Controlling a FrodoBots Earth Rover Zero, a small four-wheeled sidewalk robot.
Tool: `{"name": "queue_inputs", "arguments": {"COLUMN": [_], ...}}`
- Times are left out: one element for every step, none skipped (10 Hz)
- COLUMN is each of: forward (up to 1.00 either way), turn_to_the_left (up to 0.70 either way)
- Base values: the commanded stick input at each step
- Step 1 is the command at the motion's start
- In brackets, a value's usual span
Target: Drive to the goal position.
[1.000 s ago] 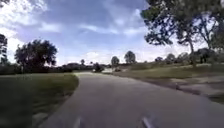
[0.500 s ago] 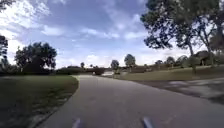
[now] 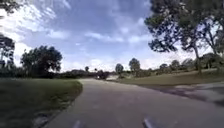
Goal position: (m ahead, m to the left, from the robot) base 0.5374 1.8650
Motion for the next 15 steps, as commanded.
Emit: {"name": "queue_inputs", "arguments": {"forward": [0.69,0.69,0.69,0.69,0.69,0.69,0.69,0.69,0.69,0.69,0.69,0.69,0.69,0.69,0.69], "turn_to_the_left": [0.15,0.12,0.09,0.05,0.03,0.03,0.03,0.03,0.03,0.03,0.03,0.03,0.03,0.03,0.03]}}
